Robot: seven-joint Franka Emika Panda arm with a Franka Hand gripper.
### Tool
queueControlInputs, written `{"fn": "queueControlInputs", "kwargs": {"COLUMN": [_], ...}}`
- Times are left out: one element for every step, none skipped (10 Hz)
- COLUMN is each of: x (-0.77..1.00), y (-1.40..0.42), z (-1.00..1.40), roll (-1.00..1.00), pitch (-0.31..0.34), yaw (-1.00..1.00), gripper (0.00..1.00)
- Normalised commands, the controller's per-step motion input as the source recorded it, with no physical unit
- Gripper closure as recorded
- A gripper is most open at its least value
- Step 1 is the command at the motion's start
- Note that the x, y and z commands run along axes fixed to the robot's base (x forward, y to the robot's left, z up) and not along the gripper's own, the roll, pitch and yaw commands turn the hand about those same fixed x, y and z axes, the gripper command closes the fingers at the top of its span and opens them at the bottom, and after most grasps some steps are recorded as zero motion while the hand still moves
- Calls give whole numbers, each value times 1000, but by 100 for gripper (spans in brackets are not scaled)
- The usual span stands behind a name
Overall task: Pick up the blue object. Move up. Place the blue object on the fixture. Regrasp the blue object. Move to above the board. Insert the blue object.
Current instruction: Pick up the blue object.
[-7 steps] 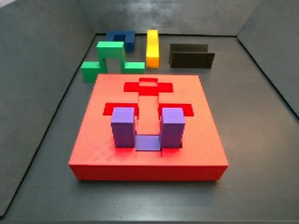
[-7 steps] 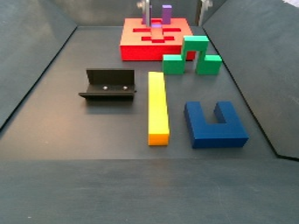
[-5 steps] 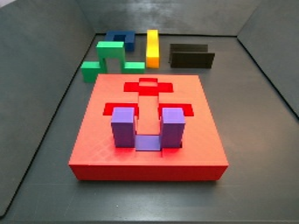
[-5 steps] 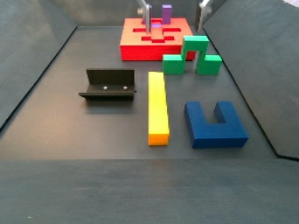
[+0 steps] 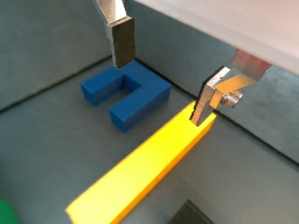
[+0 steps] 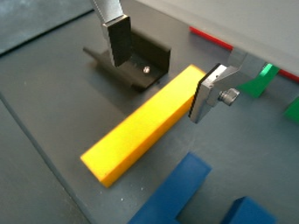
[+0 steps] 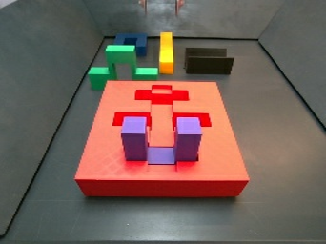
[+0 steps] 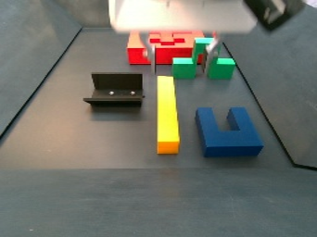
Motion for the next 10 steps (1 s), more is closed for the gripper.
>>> {"fn": "queueControlInputs", "kwargs": {"x": [-37,-166,-300,-366,-374,-534,-626,-403,-223,-29], "y": [86,111,137,203,269,337,306,134,0,-14], "z": [-563,-577,-600,-534,-500,-414,-309,-249,-114,0], "roll": [-24,-10,0,0,0,-31,-99,-127,-130,-149], "pitch": [-104,-107,-124,-76,-64,-43,-57,-90,-94,-89], "yaw": [0,0,0,-31,-49,-126,-191,-103,-14,0], "gripper": [0,0,0,0,0,0,0,0,0,0]}}
